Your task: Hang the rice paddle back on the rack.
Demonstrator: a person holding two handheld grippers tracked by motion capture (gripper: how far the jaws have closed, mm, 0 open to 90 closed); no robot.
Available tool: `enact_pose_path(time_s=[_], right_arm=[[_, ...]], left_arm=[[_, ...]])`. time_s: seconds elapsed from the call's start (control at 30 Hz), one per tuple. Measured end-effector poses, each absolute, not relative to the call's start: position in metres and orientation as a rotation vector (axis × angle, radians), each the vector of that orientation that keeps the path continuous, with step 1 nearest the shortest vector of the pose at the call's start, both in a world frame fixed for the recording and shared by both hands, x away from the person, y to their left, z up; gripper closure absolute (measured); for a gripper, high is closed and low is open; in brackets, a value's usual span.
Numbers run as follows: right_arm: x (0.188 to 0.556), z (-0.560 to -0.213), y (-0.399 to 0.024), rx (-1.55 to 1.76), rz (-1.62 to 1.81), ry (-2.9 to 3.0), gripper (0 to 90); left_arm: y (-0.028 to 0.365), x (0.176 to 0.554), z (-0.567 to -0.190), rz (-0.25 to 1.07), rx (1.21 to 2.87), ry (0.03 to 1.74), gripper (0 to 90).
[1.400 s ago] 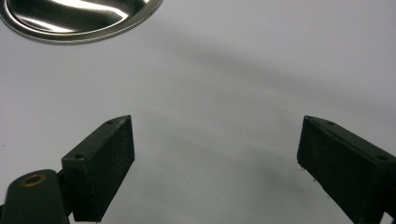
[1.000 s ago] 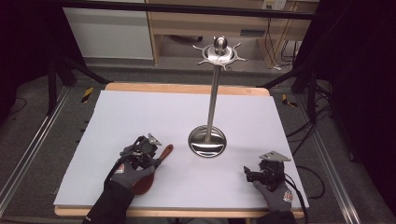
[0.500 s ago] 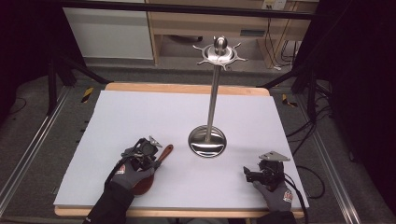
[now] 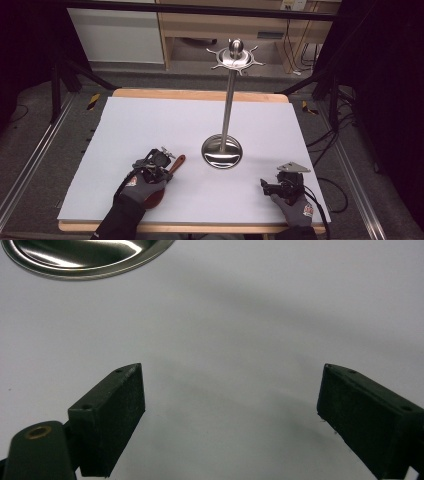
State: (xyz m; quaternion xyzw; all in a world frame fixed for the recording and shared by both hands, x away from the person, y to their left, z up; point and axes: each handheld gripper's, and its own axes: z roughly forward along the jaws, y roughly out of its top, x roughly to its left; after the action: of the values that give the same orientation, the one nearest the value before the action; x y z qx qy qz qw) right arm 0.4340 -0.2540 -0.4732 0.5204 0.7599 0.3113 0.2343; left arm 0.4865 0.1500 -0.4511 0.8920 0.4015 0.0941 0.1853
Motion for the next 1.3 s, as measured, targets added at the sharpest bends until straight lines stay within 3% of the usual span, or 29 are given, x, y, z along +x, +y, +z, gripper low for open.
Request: enact_pose_path(time_s=[0.87,1.3], right_arm=[[0.436,-0.474,-0.256,1.445,0.852,2.104,11.7],[0.436,-0.475,-0.256,1.459,0.85,2.112,11.7]], left_arm=[[0.148,0.498,-0.448,0.17,2.571,1.133,77.3],[0.139,0.497,-0.446,0.207,2.639,1.11,77.7]])
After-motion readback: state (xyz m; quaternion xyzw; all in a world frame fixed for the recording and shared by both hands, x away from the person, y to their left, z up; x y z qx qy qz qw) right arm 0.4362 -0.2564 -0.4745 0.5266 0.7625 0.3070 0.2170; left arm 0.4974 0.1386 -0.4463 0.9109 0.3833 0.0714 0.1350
